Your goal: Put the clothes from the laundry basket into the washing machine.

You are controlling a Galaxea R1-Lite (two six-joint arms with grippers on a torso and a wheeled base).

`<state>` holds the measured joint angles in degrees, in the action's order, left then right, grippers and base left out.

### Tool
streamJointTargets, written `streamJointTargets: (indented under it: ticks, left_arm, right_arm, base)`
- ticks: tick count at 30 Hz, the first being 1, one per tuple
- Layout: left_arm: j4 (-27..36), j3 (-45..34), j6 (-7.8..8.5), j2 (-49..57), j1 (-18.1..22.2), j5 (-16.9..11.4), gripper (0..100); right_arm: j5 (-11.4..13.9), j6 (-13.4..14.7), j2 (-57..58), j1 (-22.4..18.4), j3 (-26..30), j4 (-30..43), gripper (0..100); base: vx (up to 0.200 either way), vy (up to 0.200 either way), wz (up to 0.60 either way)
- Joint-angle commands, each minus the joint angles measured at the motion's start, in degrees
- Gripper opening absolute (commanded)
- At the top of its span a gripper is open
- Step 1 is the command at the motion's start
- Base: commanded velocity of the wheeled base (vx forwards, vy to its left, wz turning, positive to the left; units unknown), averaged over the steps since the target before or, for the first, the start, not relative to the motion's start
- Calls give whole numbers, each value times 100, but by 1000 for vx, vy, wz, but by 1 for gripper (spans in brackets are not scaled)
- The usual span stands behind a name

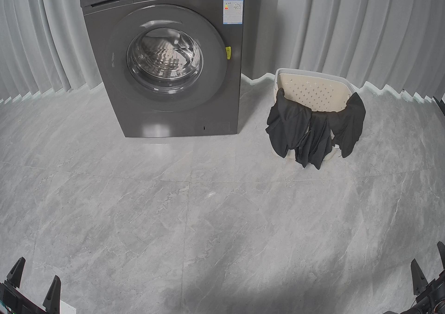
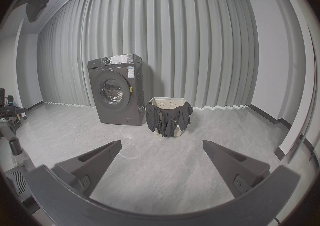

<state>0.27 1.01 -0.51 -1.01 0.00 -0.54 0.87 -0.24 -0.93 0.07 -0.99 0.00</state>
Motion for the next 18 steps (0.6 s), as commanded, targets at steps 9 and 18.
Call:
streamJointTargets:
  ticks: [9,18]
  left_arm:
    - [0,-92,-81,101,0,10,100]
    - [0,-92,-151,101,-9,71,100]
  right_arm:
    - [1,-2,93,1,99,0,100]
    - [-7,-2,93,1,99,0,100]
  base:
    - [0,0,0]
    - [156,0,0]
